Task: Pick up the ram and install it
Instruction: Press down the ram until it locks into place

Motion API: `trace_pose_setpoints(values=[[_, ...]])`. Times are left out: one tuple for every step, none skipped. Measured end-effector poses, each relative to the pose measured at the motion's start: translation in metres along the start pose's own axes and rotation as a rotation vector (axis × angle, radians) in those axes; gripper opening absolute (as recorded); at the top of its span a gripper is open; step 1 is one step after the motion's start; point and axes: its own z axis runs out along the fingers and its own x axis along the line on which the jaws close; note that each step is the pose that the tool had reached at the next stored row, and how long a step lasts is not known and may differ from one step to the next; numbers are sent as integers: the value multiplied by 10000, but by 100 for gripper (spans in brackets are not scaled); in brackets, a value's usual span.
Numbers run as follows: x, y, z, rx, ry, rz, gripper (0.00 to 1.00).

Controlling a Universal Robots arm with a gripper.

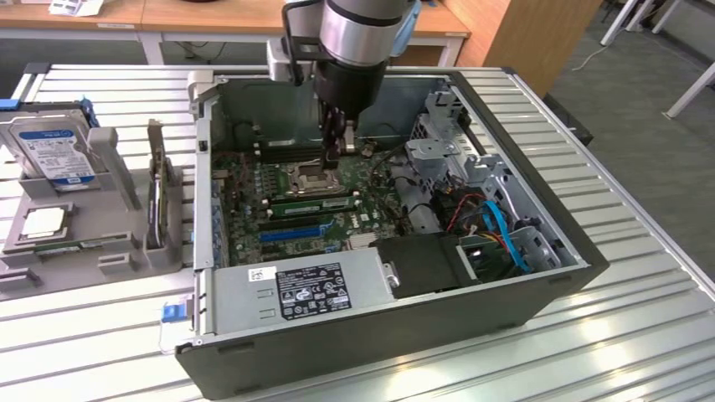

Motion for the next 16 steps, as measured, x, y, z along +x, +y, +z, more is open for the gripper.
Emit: trace_pose_setpoints(values=[[-1,1,-18,0,0,-1,10],[-2,2,-36,0,0,0,10],[-3,3,-54,0,-1,0,10],[-4,4,-72,0,0,0,10],[-5,5,-88,0,0,-1,10],[-6,5,-104,0,0,0,10],[-6,6,-119,-1,1,0,10],[-7,7,-134,0,1,0,10],[-8,8,-149,-1,0,0,10],[-9,9,-165,0,0,-1,10],[-10,10,-181,0,-1,0,10],[-10,10,-195,0,0,-1,10],[-11,11,-208,0,0,-1,10],[-12,12,-221,0,0,0,10],[-12,13,-234,-1,0,0,10],[-13,13,-247,0,-1,-1,10]])
